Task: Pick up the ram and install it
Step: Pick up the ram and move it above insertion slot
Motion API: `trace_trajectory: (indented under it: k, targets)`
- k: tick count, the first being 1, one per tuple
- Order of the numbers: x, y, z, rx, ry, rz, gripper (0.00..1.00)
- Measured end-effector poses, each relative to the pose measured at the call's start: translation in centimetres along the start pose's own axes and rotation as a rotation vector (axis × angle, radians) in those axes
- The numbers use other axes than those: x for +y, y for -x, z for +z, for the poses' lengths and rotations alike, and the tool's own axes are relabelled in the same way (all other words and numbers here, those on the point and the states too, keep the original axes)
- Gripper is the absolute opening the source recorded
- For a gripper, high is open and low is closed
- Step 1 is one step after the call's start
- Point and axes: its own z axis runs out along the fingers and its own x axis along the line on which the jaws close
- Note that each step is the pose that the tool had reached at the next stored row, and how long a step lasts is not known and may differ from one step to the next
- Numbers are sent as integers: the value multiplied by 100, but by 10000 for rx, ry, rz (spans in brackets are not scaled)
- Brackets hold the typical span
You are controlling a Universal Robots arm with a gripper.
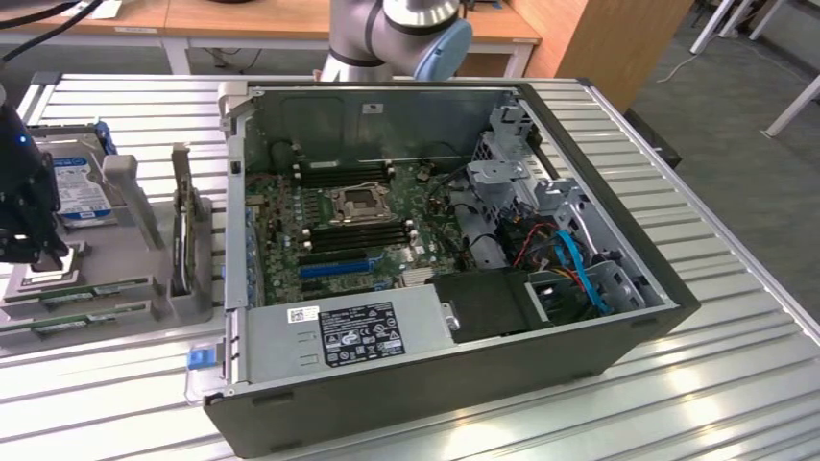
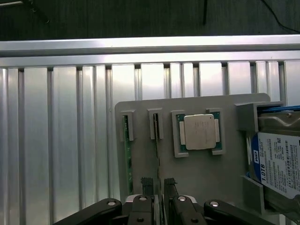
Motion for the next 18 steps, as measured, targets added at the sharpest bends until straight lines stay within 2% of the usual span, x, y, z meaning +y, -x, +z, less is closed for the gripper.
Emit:
trace_trajectory:
  k: [8,18]
  targets:
    - [1,-3,6,-1,-2,2,24]
    - [-4,-84,4,0,0,1,24]
